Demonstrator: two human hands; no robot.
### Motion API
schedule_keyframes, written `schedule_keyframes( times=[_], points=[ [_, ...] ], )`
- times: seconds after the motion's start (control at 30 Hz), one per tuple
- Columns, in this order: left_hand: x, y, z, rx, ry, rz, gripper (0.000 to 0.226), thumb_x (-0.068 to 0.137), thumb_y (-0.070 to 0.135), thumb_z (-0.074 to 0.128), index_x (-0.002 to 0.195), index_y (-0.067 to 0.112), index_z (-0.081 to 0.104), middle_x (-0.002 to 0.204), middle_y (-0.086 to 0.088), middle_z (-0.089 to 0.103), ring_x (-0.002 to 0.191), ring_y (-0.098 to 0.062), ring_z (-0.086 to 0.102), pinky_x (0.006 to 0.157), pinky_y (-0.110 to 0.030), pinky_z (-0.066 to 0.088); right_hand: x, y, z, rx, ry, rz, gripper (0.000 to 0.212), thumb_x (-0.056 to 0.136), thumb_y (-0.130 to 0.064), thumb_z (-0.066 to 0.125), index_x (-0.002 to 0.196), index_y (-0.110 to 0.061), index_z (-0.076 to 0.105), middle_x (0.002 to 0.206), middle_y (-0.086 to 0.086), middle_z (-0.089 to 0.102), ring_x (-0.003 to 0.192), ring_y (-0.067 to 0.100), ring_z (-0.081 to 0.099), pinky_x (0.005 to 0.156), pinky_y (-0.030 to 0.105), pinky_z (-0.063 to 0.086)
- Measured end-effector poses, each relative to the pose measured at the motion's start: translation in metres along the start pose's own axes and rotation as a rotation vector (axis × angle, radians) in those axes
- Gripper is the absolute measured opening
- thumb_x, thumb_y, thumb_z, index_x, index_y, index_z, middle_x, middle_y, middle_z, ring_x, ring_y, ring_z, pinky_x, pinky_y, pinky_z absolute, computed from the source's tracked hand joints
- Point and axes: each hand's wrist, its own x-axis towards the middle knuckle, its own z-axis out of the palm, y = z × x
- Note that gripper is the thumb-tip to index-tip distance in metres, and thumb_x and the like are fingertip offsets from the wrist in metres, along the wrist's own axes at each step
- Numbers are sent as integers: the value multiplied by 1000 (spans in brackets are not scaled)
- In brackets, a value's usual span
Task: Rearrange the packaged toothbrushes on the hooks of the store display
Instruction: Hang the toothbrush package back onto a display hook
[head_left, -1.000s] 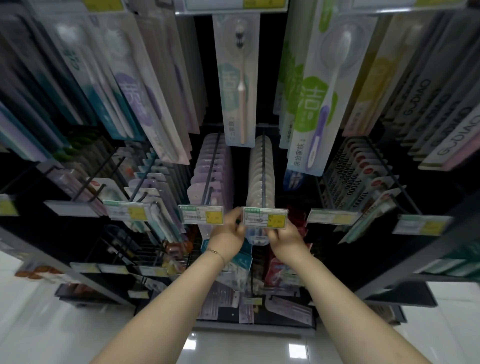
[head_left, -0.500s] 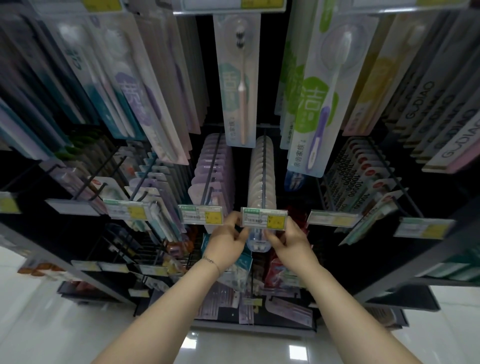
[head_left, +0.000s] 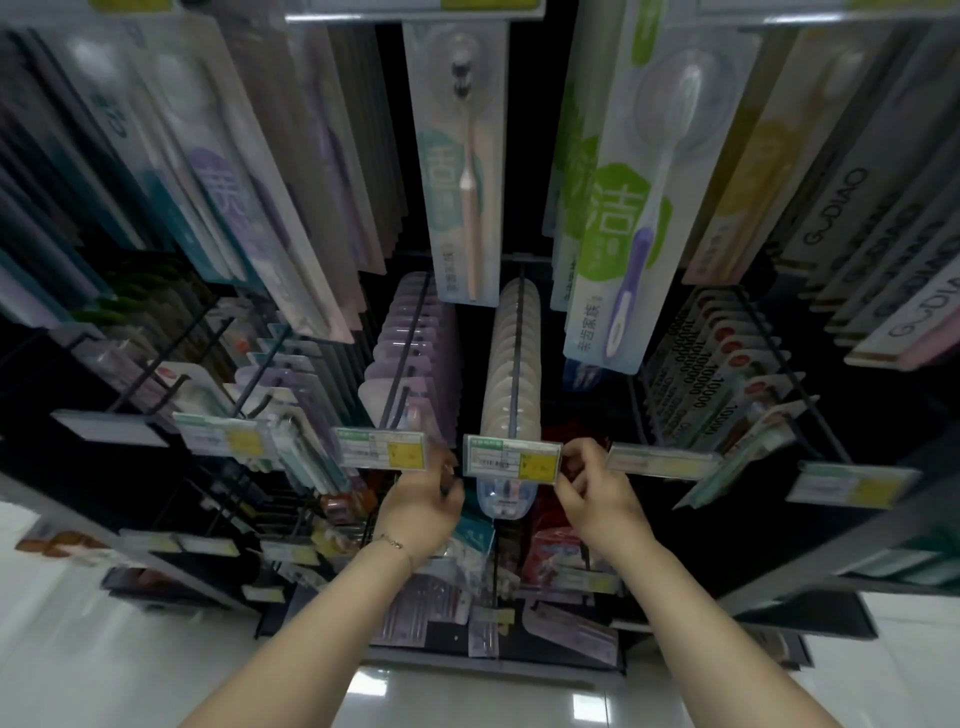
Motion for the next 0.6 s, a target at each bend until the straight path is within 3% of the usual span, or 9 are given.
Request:
schedule_keyframes(
  times=[0.1, 0.23, 0.33, 0.6],
  points=[
    [4, -8, 2, 103, 19, 5, 25, 96, 29, 48, 121, 29, 47, 91, -2, 66, 76, -25, 63, 65, -38, 55, 5, 3, -3, -17, 6, -15, 24, 96, -36, 57, 116, -34, 44, 84, -10, 48, 72, 5, 49, 53, 21, 32],
    [-1, -25, 3, 210, -78, 35, 8, 96, 29, 47, 103, 27, 50, 100, 3, 61, 85, -22, 61, 71, -36, 53, 9, 2, -2, -100, 21, -80, 24, 96, -32, 55, 118, -27, 47, 103, -8, 47, 81, 11, 49, 67, 28, 40],
    [-10, -48, 1, 341, -160, 122, 10, 94, 29, 49, 101, 23, 53, 101, 3, 60, 86, -22, 62, 67, -33, 49, 9, 1, -1, -137, 15, -98, 25, 97, -31, 54, 120, -25, 47, 113, -3, 49, 91, 17, 52, 74, 36, 49],
    [-37, -39, 26, 569, -417, 380, 24, 91, 26, 42, 112, 20, 53, 110, -3, 63, 93, -28, 63, 72, -37, 49, 6, 1, -4, -291, 72, -151, 22, 97, -29, 50, 117, -18, 52, 109, 2, 52, 99, 22, 53, 79, 37, 48]
  ],
)
